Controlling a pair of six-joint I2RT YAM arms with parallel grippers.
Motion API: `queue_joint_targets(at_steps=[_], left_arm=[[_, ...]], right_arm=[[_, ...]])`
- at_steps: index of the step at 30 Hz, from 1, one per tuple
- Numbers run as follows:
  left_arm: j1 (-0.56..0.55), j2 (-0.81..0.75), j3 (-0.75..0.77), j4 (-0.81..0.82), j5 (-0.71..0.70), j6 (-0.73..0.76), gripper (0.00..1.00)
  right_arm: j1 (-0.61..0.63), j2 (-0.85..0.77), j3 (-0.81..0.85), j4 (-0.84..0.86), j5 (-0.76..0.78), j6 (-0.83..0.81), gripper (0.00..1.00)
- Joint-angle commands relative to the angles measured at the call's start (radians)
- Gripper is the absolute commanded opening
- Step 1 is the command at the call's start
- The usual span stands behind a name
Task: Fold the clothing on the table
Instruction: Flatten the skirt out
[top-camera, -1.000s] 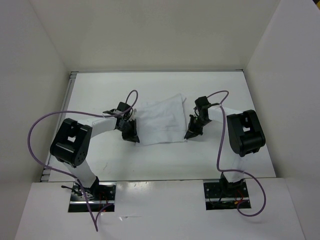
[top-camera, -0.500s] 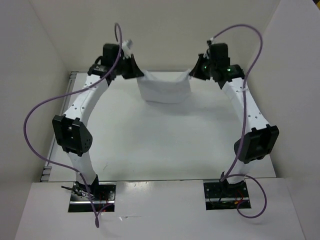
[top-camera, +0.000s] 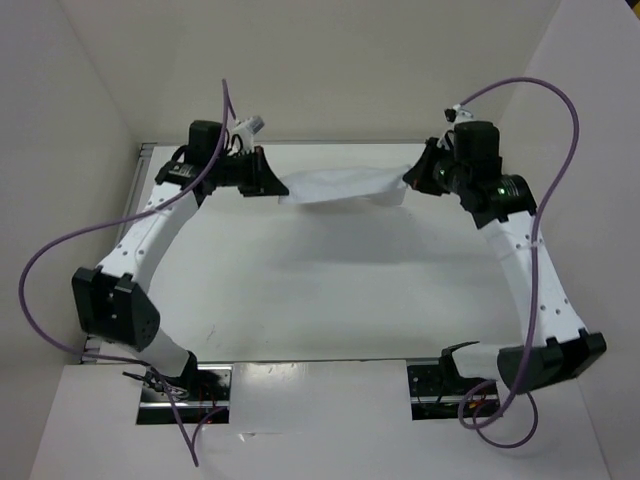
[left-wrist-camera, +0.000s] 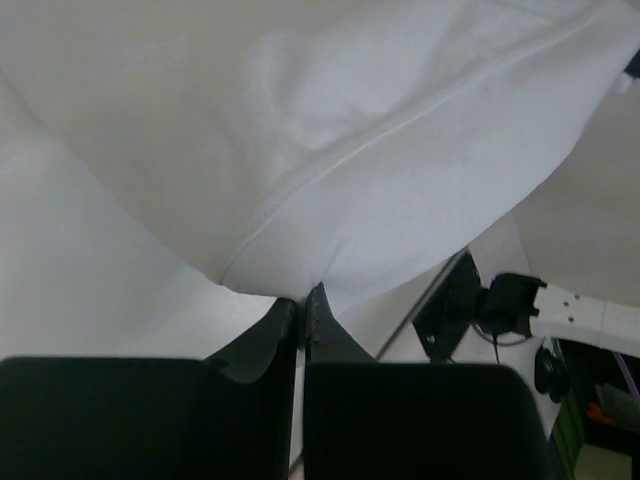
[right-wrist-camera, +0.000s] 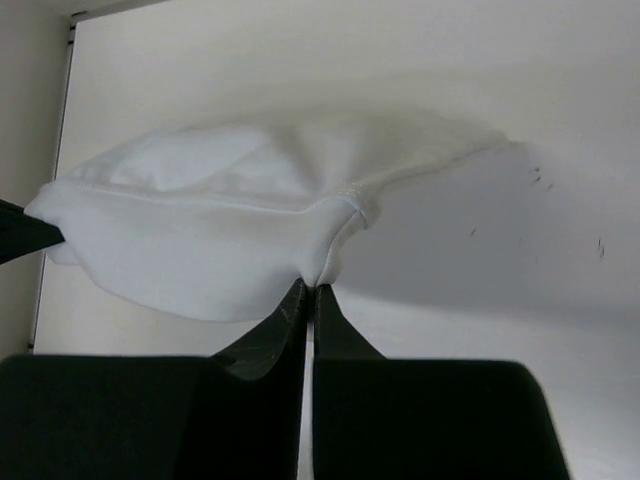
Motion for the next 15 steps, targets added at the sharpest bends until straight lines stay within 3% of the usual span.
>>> queue_joint_targets(at_steps=[1, 4, 7, 13, 15], left_arm=[[-0.013, -0.251, -0.103, 0.044, 0.121, -0.001, 0.01], [0.008, -0.45, -0.149, 0.055, 0.103, -0.055, 0.01], [0.017, -0.459, -0.149, 0.033, 0.04, -0.07, 0.01], [0.026, -0.191, -0.175, 0.048, -0.073, -0.049, 0.01], [0.027, -0.103, -0.184, 0.073, -0.099, -0.038, 0.01]], right_arm=[[0.012, -0.229, -0.061, -0.042, -0.023, 0.008, 0.0], [0.037, -0.345, -0.094, -0.076, -0.023, 0.037, 0.0], [0.037, -0.347, -0.129, -0.088, -0.012, 0.049, 0.0], [0.037, -0.17, -0.255, 0.099, -0.103, 0.049, 0.0], [0.028, -0.041, -0.267, 0.145, -0.132, 0.049, 0.0]])
